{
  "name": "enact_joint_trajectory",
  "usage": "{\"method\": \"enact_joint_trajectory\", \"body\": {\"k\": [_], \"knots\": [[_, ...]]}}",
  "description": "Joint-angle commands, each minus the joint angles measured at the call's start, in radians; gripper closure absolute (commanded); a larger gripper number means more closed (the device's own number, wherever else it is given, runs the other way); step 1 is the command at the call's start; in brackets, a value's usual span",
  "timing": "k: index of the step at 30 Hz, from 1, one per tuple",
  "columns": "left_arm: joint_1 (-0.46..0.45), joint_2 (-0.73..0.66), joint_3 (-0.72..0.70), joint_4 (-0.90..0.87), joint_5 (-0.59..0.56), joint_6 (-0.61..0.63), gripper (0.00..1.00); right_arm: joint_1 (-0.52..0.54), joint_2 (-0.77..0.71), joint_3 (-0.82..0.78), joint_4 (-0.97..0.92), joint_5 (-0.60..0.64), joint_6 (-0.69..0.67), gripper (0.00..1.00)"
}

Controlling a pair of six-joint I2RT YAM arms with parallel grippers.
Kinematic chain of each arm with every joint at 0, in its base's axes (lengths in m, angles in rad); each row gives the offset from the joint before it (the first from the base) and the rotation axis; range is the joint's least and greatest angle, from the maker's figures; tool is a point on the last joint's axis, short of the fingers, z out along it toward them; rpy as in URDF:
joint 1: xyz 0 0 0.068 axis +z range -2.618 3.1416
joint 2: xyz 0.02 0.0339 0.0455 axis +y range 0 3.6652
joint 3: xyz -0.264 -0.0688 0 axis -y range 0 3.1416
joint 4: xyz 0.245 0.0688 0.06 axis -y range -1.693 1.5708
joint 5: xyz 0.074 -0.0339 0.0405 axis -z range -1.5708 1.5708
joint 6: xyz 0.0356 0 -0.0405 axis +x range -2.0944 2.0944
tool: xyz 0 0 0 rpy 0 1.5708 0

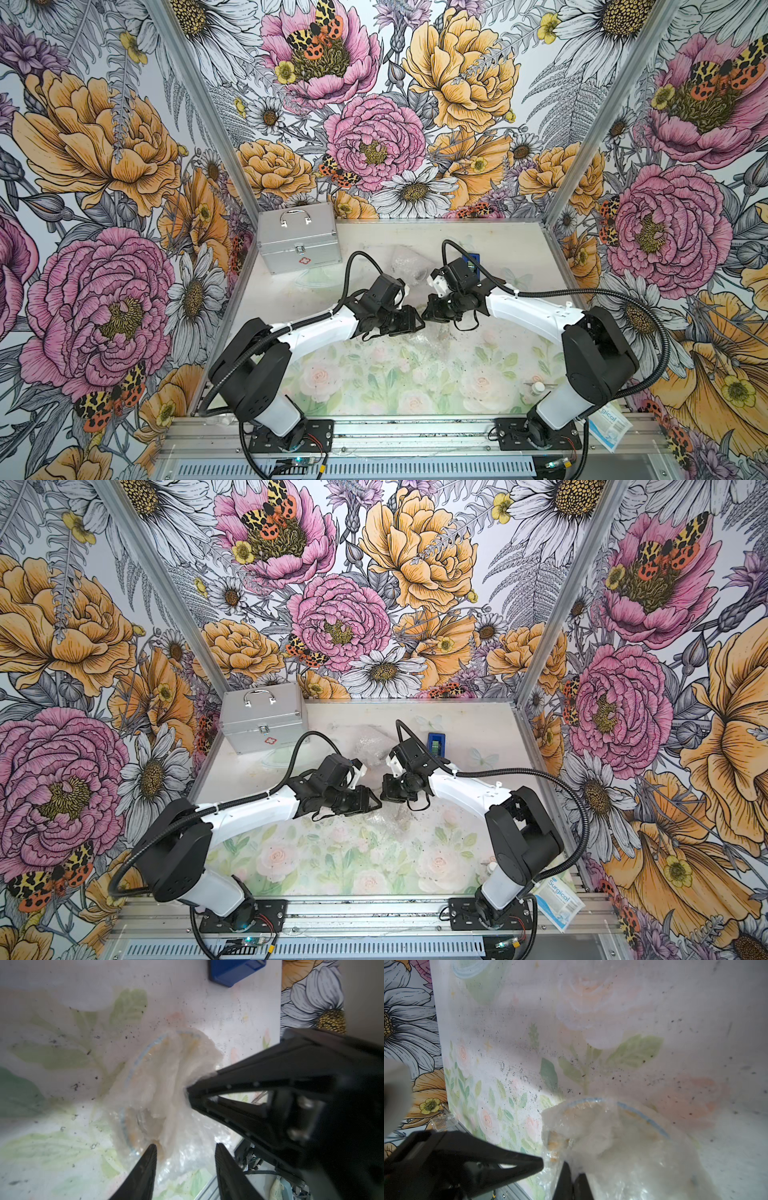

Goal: Wrap bowls in bubble wrap
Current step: Wrap the bowl in bubble wrap.

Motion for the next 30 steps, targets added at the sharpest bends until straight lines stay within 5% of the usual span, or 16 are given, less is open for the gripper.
{"method": "enact_joint_trajectory", "body": {"k": [1, 6, 12, 16, 22, 30], "knots": [[0.024, 0.055, 0.055, 0.012, 0.022, 0.046, 0.48, 0.002, -0.033, 0.002, 0.024, -0.019, -0.013, 1.0], [0.019, 0.12, 0.09, 0.036, 0.077, 0.039, 0.56, 0.003, -0.05, 0.01, 0.023, -0.013, -0.006, 0.98], [0.02, 0.14, 0.074, 0.046, 0.073, 0.001, 0.71, 0.022, -0.201, -0.019, -0.073, 0.171, 0.017, 0.46], [0.027, 0.142, 0.07, 0.055, 0.073, -0.03, 0.72, 0.083, -0.285, -0.078, -0.118, 0.255, 0.034, 0.41], [0.027, 0.15, 0.094, 0.051, 0.072, -0.043, 0.71, 0.16, -0.228, -0.106, -0.12, 0.287, 0.044, 0.45], [0.033, 0.16, 0.097, 0.045, 0.067, -0.032, 0.71, 0.139, -0.099, -0.064, -0.118, 0.299, -0.003, 0.78]]}}
